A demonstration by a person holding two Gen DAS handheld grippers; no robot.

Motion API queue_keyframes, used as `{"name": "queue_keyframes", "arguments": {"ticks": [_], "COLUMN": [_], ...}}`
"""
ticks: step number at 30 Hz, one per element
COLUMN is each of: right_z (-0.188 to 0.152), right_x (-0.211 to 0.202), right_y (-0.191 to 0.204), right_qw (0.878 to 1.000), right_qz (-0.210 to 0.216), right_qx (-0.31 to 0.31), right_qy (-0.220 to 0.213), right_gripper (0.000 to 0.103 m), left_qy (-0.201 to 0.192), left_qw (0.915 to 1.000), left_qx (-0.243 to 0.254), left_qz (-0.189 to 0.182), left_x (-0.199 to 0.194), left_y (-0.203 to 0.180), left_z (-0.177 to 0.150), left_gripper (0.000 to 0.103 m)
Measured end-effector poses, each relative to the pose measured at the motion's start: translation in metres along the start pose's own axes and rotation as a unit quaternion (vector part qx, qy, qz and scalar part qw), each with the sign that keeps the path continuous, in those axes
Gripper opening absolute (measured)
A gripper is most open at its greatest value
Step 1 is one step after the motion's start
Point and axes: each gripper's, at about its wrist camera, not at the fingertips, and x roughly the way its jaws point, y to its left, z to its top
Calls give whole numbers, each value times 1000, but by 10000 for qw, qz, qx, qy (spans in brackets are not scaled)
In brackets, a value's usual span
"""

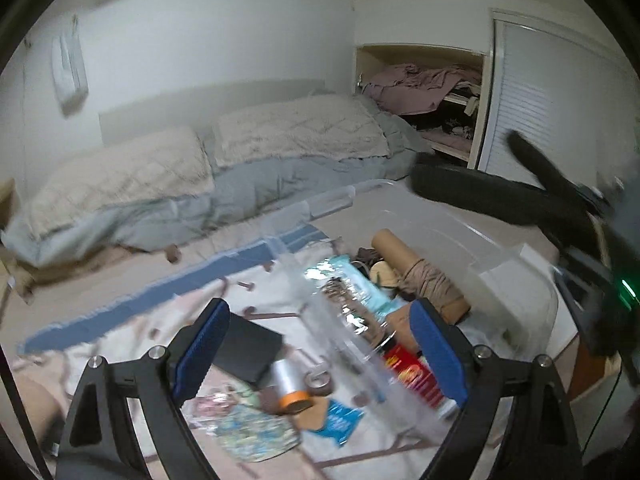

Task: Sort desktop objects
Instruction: 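Carry the black glove with the right gripper toward the clear plastic bin, then lower the black glove into the clear bin and open the right gripper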

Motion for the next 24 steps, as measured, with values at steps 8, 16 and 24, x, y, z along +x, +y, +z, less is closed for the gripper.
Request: {"name": "queue_keyframes", "arguments": {"ticks": [8,16,24], "right_z": [38,59,76], "right_x": [22,60,95], "right_y": [33,71,114], "right_qw": [9987,9953,9857], "right_qz": [152,138,180], "right_qx": [-85,-744,-1525], "right_qy": [488,613,692], "right_gripper": [30,30,30], "left_qy": [-437,-261,-468], "left_qw": [9988,9994,9978], "left_qx": [-143,-203,-472], "left_qz": [143,-71,-78], "left_x": [-38,-40,-49], "left_y": [18,42,69], "left_z": [-43,-73,-77], "left_gripper": [92,92,92]}}
